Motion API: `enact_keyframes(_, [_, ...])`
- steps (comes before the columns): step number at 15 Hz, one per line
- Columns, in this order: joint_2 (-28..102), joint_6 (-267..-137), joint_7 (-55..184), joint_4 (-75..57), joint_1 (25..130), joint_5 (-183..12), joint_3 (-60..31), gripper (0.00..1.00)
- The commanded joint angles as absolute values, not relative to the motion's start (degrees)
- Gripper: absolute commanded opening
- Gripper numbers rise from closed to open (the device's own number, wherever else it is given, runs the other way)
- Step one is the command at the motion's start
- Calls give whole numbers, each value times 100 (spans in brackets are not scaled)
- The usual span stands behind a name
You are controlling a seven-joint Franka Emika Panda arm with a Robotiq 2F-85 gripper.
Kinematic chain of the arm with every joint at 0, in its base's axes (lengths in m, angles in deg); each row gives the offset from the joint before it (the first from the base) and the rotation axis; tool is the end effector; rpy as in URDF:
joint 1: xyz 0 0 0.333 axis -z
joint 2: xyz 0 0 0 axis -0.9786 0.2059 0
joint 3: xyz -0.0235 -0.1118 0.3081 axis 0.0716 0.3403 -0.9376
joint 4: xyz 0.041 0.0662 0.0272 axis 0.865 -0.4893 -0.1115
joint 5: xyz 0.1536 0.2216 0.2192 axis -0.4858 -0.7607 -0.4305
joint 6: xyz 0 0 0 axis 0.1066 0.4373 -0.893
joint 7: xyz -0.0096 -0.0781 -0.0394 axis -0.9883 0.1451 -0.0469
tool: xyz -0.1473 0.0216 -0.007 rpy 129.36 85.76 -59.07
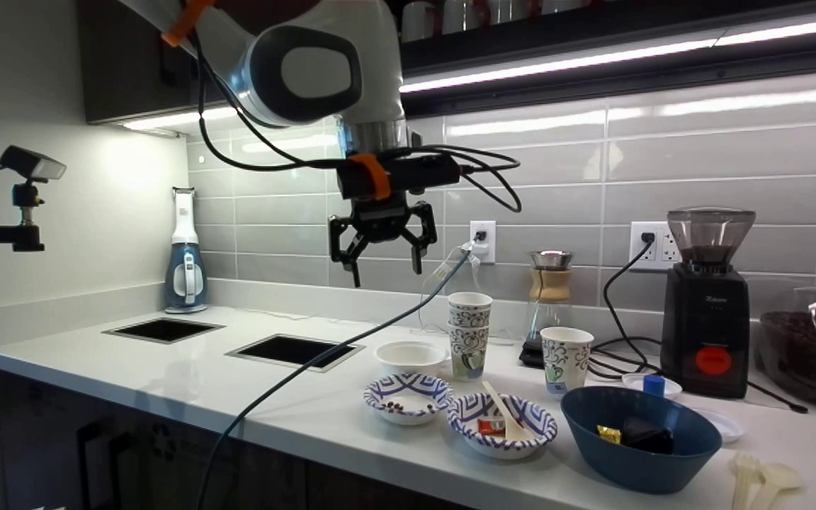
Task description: Use the spoon to put some of the cereal into the white bowl
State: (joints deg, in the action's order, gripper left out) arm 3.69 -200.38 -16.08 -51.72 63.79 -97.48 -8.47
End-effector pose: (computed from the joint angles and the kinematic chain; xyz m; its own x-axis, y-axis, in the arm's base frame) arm 0.4426 0.0358 0.4582 0.2286 0.9450 0.2340 0.9439 -0.2740 0.1844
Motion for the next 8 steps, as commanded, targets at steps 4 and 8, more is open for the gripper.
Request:
enact_keyframes(4, [1137,-20062,-1753,-4862,6916,-9278,-1276,100])
enact_keyframes(8, [1892,-20063,-1729,-4350,7153,-8590,-1503,100])
